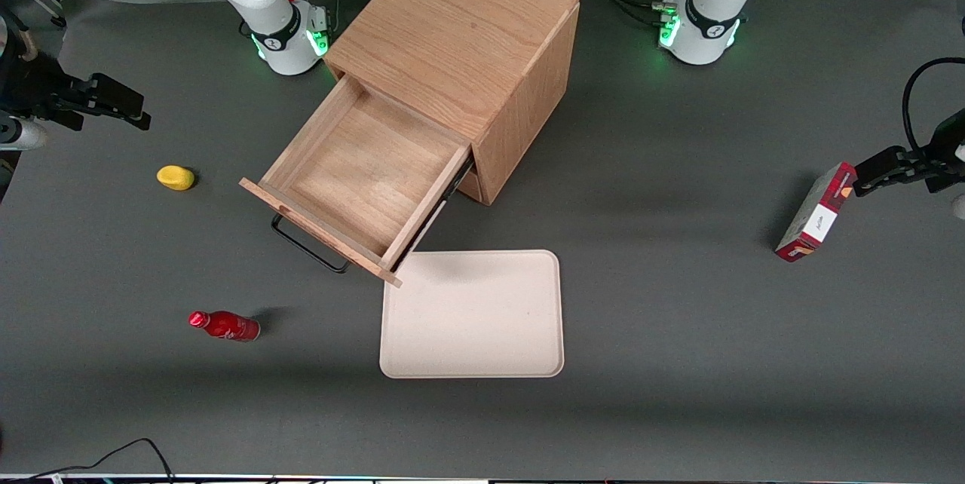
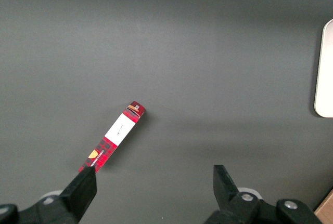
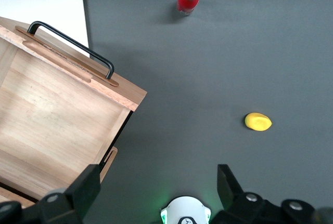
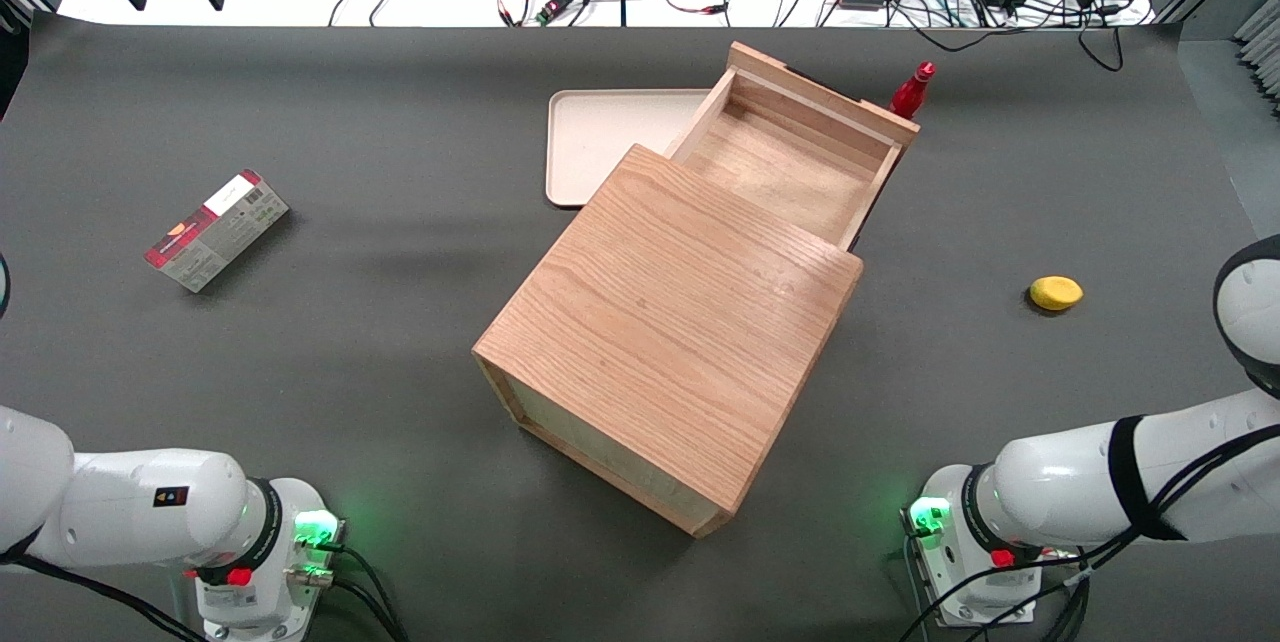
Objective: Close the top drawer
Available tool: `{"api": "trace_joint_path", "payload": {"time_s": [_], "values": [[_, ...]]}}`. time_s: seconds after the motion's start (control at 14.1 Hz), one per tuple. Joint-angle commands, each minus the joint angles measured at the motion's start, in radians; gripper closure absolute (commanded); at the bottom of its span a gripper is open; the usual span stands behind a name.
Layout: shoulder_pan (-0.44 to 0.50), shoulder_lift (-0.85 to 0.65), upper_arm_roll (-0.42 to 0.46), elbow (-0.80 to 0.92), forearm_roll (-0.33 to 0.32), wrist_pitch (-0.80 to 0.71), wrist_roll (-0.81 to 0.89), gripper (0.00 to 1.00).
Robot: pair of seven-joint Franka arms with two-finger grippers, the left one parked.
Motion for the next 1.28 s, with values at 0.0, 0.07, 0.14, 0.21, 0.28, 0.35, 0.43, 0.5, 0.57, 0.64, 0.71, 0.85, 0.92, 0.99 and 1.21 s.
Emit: {"api": "trace_joint_path", "payload": {"time_s": [0.0,0.07,0.14,0.21,0.28,0.35,0.43,0.5,0.57,0.64,0.71,0.85,0.92,0.99,1.21], "values": [[-0.003,0.017,-0.006,0.037,-0.001,-0.028,-0.023,0.00],[-0.001,0.017,-0.006,0.039,0.001,-0.028,-0.023,0.00],[0.000,0.017,-0.006,0.039,-0.002,-0.028,-0.023,0.00],[0.000,0.020,-0.008,0.039,-0.007,-0.028,-0.023,0.00],[0.000,0.022,-0.008,0.040,-0.002,-0.028,-0.025,0.00],[0.000,0.023,-0.008,0.040,-0.002,-0.028,-0.025,0.00],[0.003,0.022,-0.006,0.043,-0.007,-0.028,-0.023,0.00],[0.003,0.022,-0.006,0.042,-0.002,-0.028,-0.025,0.00],[0.002,0.022,-0.006,0.039,-0.001,-0.028,-0.026,0.00],[0.000,0.022,-0.006,0.037,-0.001,-0.028,-0.048,0.00],[0.000,0.022,-0.008,0.037,-0.001,-0.028,-0.075,0.00],[0.002,0.028,-0.006,0.039,0.001,-0.021,-0.086,0.00],[0.002,0.036,-0.008,0.040,-0.001,-0.023,-0.109,0.00],[0.002,0.039,-0.008,0.040,-0.002,-0.023,-0.167,0.00],[0.000,0.048,-0.008,0.048,-0.002,-0.023,-0.273,0.00]]}}
